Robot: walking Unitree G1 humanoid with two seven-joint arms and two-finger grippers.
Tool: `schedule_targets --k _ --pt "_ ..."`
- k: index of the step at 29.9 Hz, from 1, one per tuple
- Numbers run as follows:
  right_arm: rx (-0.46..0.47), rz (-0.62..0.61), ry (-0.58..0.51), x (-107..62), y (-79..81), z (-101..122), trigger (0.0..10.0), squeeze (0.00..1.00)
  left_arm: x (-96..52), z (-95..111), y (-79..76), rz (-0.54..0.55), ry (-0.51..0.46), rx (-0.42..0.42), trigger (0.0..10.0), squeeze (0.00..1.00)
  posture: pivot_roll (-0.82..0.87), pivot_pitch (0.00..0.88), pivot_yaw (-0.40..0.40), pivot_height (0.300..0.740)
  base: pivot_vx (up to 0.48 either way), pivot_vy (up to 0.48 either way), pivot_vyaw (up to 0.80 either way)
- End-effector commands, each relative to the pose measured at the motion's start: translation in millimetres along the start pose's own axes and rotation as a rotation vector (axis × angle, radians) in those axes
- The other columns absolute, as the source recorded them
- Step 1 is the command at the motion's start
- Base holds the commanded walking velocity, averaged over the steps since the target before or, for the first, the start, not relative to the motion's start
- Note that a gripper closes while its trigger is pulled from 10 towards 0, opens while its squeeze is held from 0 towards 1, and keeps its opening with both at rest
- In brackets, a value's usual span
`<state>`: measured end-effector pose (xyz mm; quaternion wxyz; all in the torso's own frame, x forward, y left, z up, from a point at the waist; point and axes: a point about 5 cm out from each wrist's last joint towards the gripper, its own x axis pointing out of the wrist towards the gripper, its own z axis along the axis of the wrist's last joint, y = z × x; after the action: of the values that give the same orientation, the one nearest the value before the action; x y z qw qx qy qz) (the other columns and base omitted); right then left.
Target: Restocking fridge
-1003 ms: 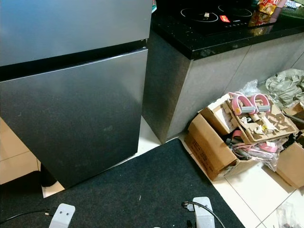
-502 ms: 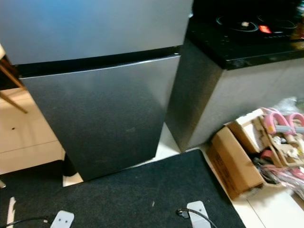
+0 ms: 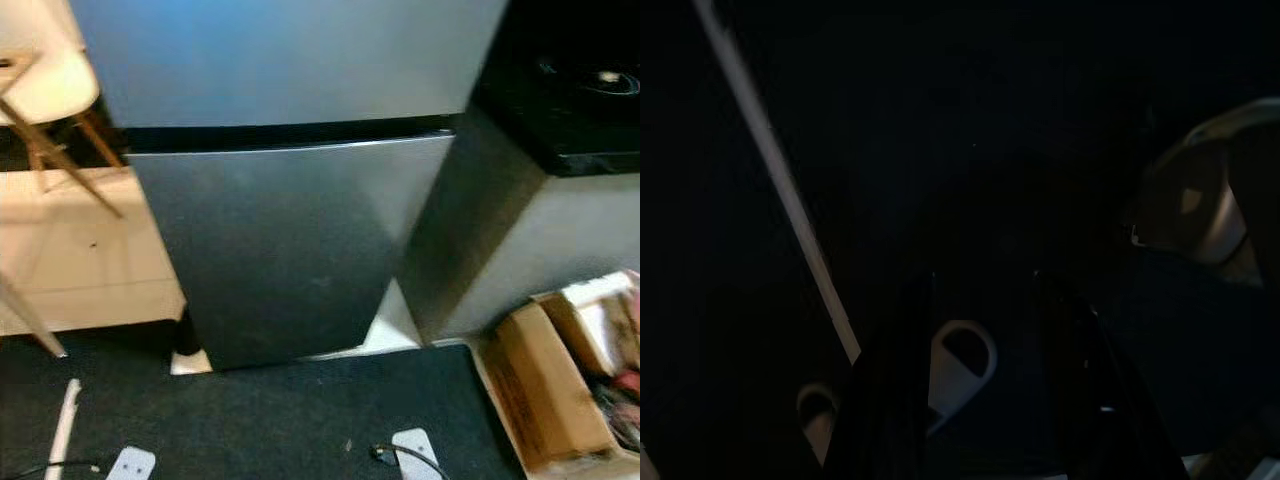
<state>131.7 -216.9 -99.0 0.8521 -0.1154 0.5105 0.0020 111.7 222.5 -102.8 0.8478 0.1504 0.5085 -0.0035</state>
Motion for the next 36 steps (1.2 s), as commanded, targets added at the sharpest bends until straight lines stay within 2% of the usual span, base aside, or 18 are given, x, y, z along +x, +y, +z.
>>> schedule_targets --k 1,36 --pt "0.005 -0.003 0.016 -1.2 0.8 -6.5 10.0 0.0 -1.2 -6.3 1.1 0.0 0.026 0.008 10.0 0.0 -0.06 0.082 -0.056 0.74 0.0 0.0 0.78" --pt "0.0 -0.004 0.02 -1.4 0.9 -7.7 10.0 0.0 -1.1 -5.9 0.2 0.002 0.025 0.013 10.0 0.0 -0.06 0.081 -0.058 0.74 0.0 0.0 0.79"
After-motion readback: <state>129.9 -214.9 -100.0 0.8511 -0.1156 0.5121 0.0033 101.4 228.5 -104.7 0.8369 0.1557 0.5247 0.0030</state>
